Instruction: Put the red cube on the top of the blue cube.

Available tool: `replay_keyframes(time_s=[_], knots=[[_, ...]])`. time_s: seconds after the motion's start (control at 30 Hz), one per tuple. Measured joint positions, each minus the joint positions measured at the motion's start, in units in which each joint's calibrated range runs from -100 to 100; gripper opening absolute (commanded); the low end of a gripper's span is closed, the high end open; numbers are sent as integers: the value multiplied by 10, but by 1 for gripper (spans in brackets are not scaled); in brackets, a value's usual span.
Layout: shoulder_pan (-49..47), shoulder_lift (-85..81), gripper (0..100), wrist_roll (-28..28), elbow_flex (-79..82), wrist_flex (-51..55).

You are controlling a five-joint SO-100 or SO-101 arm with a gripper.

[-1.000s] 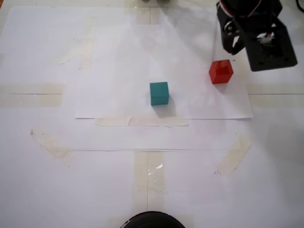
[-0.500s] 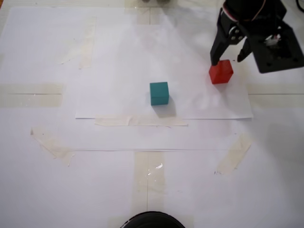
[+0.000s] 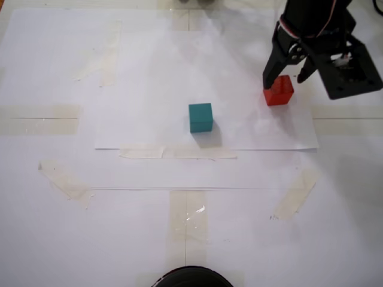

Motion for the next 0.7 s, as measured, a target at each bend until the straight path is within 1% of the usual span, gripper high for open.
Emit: replay_keyframes(time_s=[0.37, 0.7], knots=[[1, 0, 22, 1, 52, -32], [1, 0, 22, 1, 57, -49]])
